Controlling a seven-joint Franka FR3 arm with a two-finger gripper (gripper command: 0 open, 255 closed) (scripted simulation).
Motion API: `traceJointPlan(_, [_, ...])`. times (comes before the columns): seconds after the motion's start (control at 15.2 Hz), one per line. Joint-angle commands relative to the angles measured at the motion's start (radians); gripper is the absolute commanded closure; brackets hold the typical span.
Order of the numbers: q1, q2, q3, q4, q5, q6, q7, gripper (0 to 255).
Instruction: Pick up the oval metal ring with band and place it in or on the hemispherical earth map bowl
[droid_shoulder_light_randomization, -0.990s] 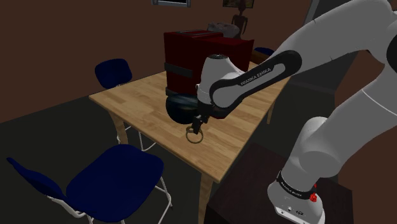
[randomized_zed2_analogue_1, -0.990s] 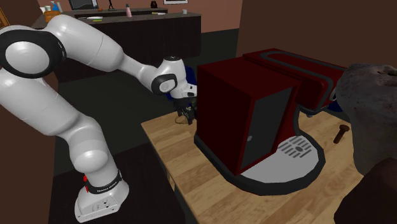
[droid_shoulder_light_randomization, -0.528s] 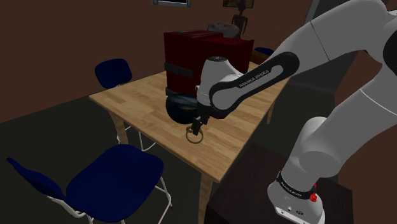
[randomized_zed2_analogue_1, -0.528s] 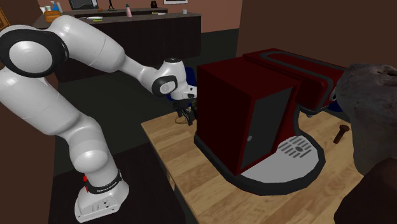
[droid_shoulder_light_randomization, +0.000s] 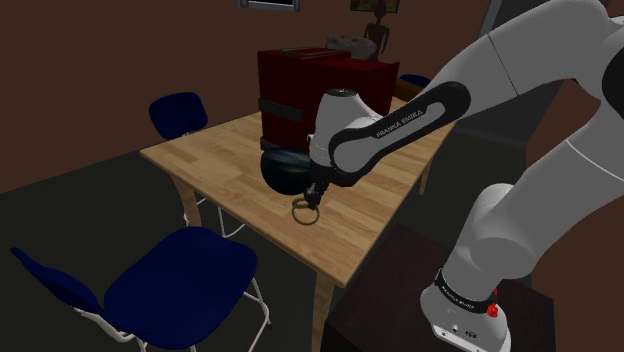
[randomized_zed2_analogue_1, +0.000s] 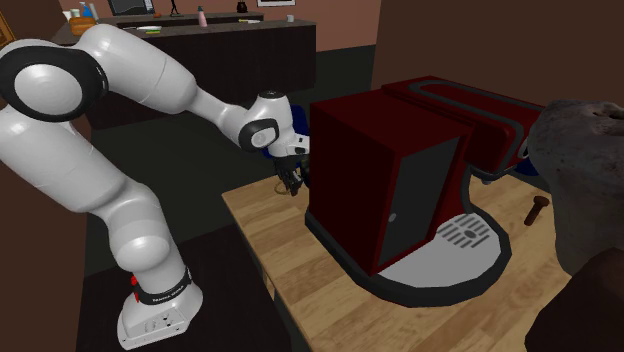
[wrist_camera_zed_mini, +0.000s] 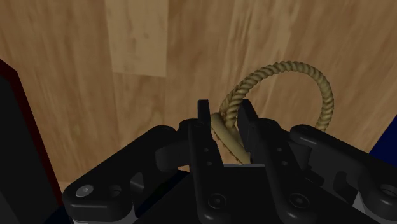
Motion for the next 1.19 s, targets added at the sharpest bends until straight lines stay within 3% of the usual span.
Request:
traceJointPlan(0.0, [0.000, 0.000, 0.000, 0.000, 0.000, 0.000, 0.000, 255])
traceJointPlan(0.2, [0.000, 0.000, 0.000, 0.000, 0.000, 0.000, 0.000, 255])
traceJointPlan(1.12, [0.002, -0.109, -0.012, 0.111, 0.003, -0.219, -0.006, 255])
